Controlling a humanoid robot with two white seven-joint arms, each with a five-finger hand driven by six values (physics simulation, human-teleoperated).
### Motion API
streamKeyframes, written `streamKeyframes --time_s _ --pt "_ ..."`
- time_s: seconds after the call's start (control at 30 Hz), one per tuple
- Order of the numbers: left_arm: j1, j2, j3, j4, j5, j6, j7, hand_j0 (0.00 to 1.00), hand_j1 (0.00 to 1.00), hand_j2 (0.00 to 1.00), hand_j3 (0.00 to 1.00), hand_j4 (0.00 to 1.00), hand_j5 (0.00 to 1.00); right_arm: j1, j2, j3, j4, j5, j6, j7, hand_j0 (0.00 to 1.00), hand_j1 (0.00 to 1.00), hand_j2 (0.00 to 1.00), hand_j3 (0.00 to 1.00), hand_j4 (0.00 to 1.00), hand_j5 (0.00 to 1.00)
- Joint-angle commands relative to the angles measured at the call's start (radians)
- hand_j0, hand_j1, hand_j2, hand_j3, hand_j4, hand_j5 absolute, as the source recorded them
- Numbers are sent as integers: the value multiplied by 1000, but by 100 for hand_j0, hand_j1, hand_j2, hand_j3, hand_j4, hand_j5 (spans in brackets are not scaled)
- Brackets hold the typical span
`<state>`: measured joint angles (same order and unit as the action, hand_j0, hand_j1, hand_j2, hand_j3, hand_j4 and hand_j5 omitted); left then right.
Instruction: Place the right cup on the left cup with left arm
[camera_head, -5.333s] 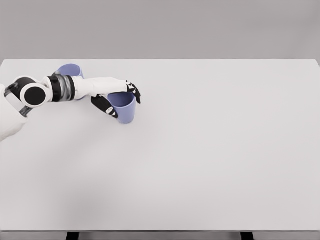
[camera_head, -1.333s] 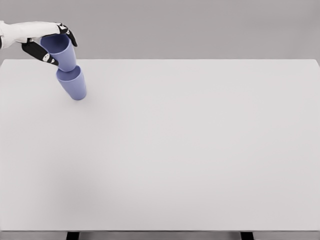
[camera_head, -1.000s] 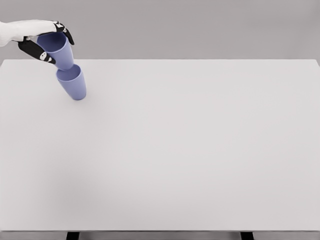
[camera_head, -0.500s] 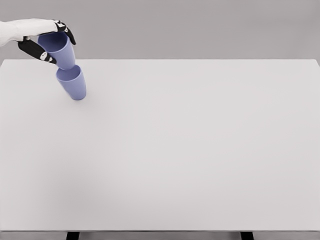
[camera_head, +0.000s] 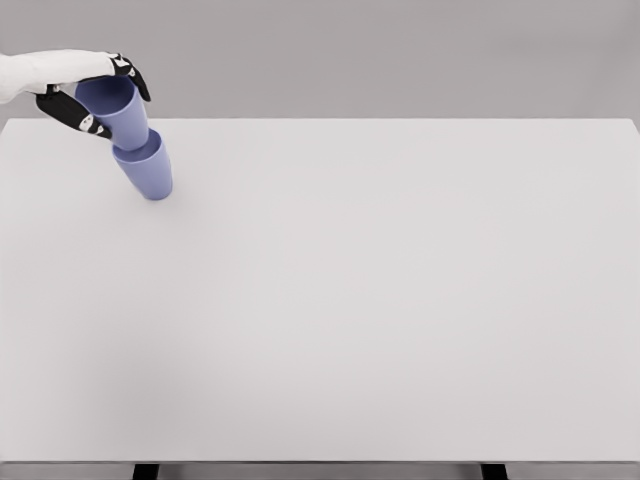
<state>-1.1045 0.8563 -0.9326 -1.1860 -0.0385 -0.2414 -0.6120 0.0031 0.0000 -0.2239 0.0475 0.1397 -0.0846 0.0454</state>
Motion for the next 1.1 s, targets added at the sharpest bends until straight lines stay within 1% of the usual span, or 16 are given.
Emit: streamKeyframes --time_s 0.0,0.43,0.6,0.73,1.07 --pt "0 3 2 -6 0 1 1 50 50 50 50 50 50 0 0 0 0 0 -1 1 100 100 100 100 100 100" --pt "-2 6 5 -44 2 1 1 50 50 50 50 50 50 0 0 0 0 0 -1 1 100 100 100 100 100 100" --pt "-2 29 3 -55 5 1 1 50 50 50 50 50 50 0 0 0 0 0 0 1 100 100 100 100 100 100" --pt "-5 58 3 -79 26 1 1 50 50 50 50 50 50 -2 0 0 0 0 0 -1 100 100 100 100 100 100" --pt "5 55 -3 -81 26 1 1 50 50 50 50 50 50 -2 0 0 0 0 0 1 100 100 100 100 100 100"
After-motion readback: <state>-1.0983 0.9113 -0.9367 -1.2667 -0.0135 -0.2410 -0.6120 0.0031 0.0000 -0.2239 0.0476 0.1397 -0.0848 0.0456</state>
